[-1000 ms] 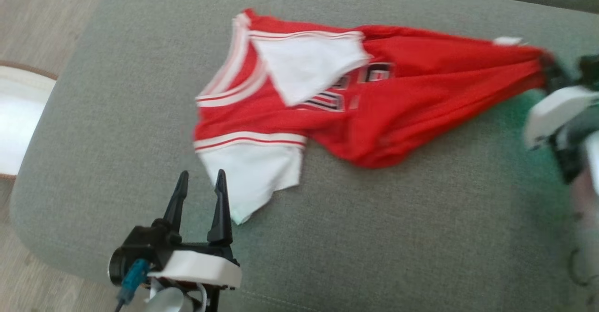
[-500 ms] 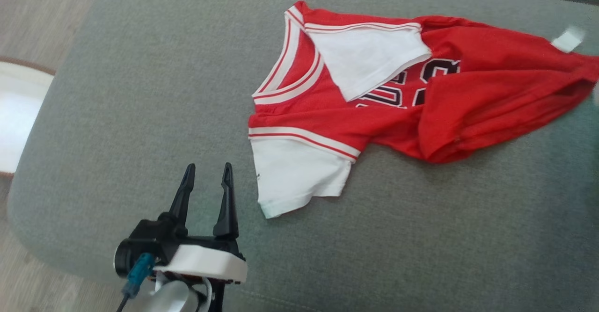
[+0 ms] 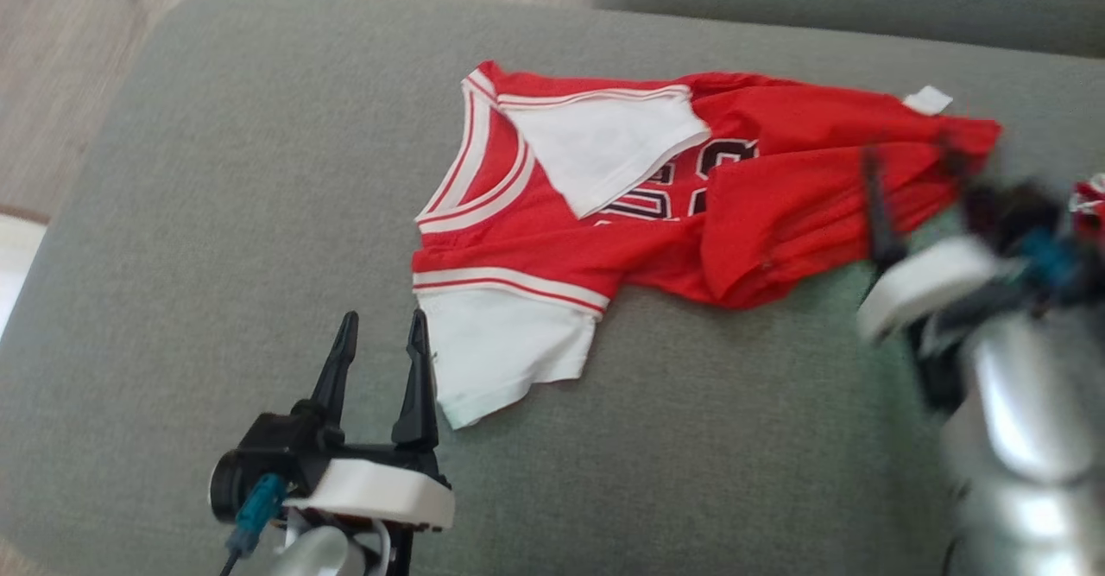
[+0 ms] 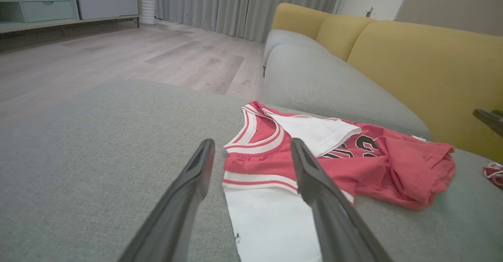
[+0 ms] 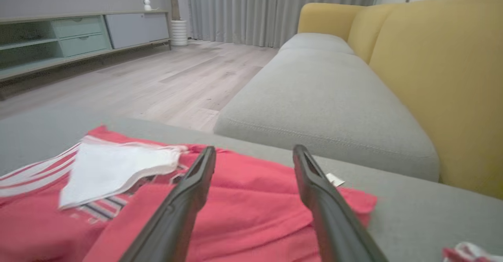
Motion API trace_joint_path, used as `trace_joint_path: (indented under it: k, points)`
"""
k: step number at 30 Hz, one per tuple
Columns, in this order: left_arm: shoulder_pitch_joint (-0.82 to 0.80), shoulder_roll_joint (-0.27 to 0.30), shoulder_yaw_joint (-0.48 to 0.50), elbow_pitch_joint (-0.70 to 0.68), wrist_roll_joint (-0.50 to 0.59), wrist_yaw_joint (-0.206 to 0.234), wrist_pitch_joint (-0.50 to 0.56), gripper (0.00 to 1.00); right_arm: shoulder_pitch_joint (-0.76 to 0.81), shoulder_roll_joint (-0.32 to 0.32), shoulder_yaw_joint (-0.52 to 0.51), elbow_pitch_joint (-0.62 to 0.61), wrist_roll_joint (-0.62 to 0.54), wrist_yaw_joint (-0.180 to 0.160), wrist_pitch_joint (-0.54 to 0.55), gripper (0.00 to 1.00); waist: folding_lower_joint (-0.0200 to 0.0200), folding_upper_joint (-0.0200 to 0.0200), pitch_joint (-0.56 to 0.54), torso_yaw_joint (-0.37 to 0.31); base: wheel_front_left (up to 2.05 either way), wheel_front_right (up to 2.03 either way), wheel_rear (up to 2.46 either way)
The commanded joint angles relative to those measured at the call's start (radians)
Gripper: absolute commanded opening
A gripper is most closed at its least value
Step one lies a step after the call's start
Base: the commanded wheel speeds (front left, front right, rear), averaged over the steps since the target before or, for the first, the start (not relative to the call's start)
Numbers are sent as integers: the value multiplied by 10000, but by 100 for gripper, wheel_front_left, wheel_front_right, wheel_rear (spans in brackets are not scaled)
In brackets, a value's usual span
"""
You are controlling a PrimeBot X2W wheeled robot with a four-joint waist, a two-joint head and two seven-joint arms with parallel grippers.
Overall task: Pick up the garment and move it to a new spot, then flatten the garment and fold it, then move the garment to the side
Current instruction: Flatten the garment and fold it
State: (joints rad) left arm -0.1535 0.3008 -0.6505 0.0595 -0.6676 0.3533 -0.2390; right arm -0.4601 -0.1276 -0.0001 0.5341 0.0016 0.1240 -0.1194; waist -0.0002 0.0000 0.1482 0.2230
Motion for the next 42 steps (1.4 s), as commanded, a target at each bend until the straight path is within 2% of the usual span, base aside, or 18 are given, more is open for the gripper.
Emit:
trace_joint_path:
  k: [1, 6, 12, 16, 20, 28, 29, 30, 32, 33, 37, 42]
  points:
    - [-121, 208, 317, -318, 28, 104, -49, 100, 116, 180, 393, -627, 15, 67, -138, 100, 2, 0, -152, -162, 0, 0, 0]
    - [-24, 295, 282, -411, 29, 162, 17, 100, 1650, 655, 1156, -1657, 249, 67, 37, 100, 2, 0, -266, -226, 0, 0, 0]
    - [12, 380, 224, -515, 42, 182, 93, 100, 2508, 766, 2212, -1887, 819, 67, 490, 100, 2, 0, -238, -146, 0, 0, 0]
    - [-35, 408, 210, -551, 55, 194, 120, 100, 2364, 770, 2860, -1580, 1116, 67, 698, 100, 2, 0, -128, 27, 0, 0, 0]
    - [-60, 387, 200, -554, 51, 202, 118, 100, 1973, 771, 3090, -910, 1134, 67, 774, 100, 2, 0, -25, 233, 0, 0, 0]
    - [-87, 353, 198, -509, 38, 193, 84, 100, 1146, 772, 2930, 240, 925, 67, 516, 100, 2, 0, 96, 504, 0, 0, 0]
    - [-83, 352, 199, -503, 36, 196, 79, 100, 1044, 773, 2913, 337, 914, 67, 474, 85, 2, 0, 105, 513, 0, 0, 0]
    - [-82, 350, 203, -501, 33, 199, 74, 100, 946, 773, 2892, 412, 919, 67, 414, 57, 2, 0, 117, 518, 0, 0, 0]
    - [-91, 353, 224, -497, 22, 201, 64, 100, 761, 773, 2856, 465, 943, 67, 208, 7, 2, 0, 149, 506, 0, 0, 0]
    - [-90, 356, 244, -489, 14, 209, 57, 100, 695, 773, 2851, 458, 976, 67, 88, 0, 2, 0, 146, 483, 0, 0, 0]
    - [-30, 394, 323, -472, -10, 274, 35, 100, 635, 773, 2946, -14, 1307, 67, -215, 0, 2, 0, 71, 247, 0, 0, 0]
    - [44, 461, 343, -511, -24, 308, 38, 100, 1195, 773, 3180, -1692, 1796, 67, 92, 0, 2, 0, -124, -210, 0, 0, 0]
